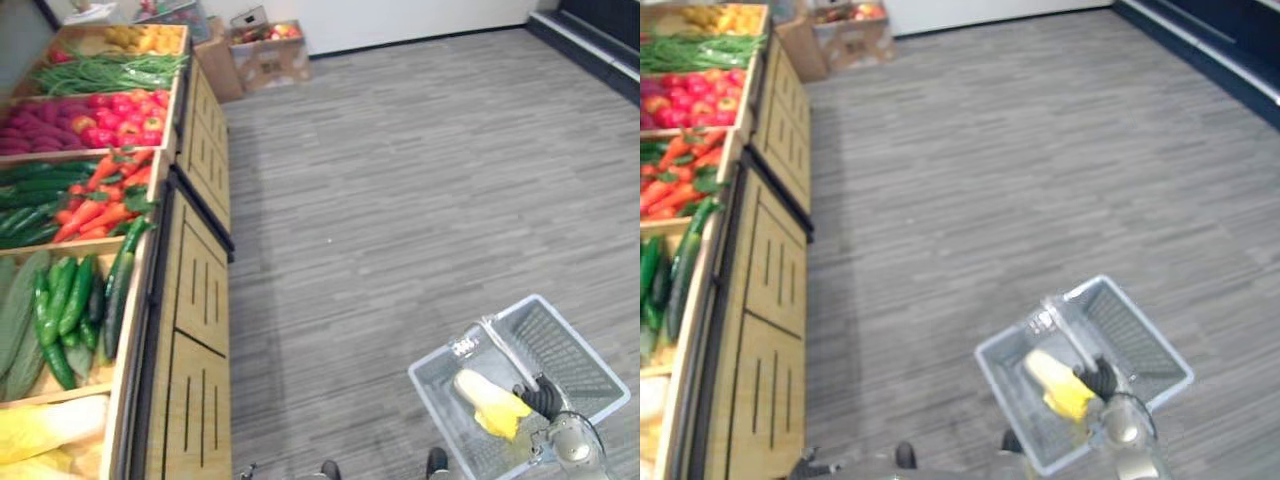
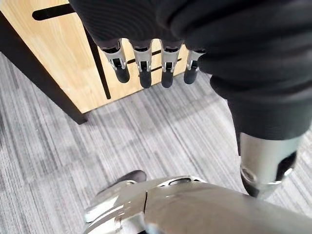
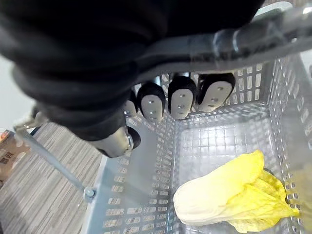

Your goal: Pick vegetable in the basket

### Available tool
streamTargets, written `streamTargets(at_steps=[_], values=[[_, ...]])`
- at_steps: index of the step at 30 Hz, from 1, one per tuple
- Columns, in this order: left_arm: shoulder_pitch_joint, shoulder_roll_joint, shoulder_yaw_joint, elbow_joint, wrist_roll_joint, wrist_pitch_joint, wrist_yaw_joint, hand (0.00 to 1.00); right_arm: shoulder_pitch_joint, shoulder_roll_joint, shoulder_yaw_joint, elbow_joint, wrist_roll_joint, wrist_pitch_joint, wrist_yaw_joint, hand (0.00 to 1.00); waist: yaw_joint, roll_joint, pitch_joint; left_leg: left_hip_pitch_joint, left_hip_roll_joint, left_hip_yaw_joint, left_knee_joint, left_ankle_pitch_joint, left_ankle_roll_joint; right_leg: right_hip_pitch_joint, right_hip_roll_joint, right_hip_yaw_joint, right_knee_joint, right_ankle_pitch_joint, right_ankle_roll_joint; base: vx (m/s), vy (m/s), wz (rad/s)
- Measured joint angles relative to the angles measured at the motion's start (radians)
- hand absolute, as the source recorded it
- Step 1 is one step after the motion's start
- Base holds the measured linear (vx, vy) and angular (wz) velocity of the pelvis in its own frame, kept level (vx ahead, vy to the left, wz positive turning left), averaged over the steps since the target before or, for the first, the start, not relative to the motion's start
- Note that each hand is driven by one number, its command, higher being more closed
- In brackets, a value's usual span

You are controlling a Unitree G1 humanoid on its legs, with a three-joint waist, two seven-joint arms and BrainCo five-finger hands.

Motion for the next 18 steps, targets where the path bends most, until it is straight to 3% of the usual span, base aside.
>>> streamTargets(at_steps=[5, 9, 12, 15, 16, 18], values=[[0.000, 0.007, -0.015, 0.020, 0.002, 0.000, 0.000, 0.00, -0.011, 0.026, 0.007, 0.001, -0.005, -0.015, 0.000, 1.00, 0.013, -0.004, -0.021, 0.018, 0.001, 0.002, -0.058, 0.002, 0.004, -0.013, 0.014, 0.009, -0.014, 0.010, -0.003, -0.05, 0.001, -0.07], [0.000, 0.014, -0.015, 0.027, 0.002, 0.000, 0.000, 0.00, -0.016, 0.052, 0.017, 0.036, -0.004, -0.015, 0.000, 1.00, 0.034, -0.030, -0.032, 0.016, 0.002, 0.020, -0.077, 0.009, 0.016, -0.029, 0.022, 0.028, -0.035, 0.027, -0.009, -0.07, 0.002, -0.18], [0.000, 0.014, -0.015, 0.037, 0.012, 0.001, 0.000, 0.00, -0.012, 0.053, 0.011, 0.039, -0.004, -0.015, -0.001, 1.00, 0.037, -0.031, -0.047, 0.019, -0.012, 0.023, -0.088, 0.007, 0.031, -0.050, 0.002, 0.030, 0.004, 0.000, -0.009, -0.02, 0.036, -0.01], [0.003, 0.028, -0.025, 0.040, 0.031, 0.001, 0.000, 0.00, -0.007, 0.067, -0.030, 0.040, -0.005, -0.009, -0.005, 1.00, 0.036, -0.051, -0.038, 0.052, -0.049, -0.011, -0.093, -0.035, 0.060, -0.117, -0.068, 0.027, 0.252, -0.073, 0.047, 0.03, 0.098, 0.25], [0.007, 0.028, -0.031, 0.056, 0.029, 0.000, 0.002, 0.00, -0.011, 0.073, -0.034, 0.040, -0.005, -0.006, -0.009, 1.00, 0.042, -0.047, -0.037, 0.065, -0.050, -0.021, -0.083, -0.036, 0.063, -0.187, -0.090, 0.036, 0.435, -0.065, 0.030, 0.02, 0.077, 0.20], [0.014, 0.042, -0.034, 0.057, 0.030, 0.001, 0.002, 0.00, -0.008, 0.102, -0.037, 0.038, -0.004, -0.006, -0.026, 1.00, 0.036, -0.062, -0.031, 0.102, -0.052, -0.046, -0.079, -0.047, 0.083, -0.265, -0.104, 0.093, 0.645, 0.007, -0.057, 0.08, 0.100, 0.30]])
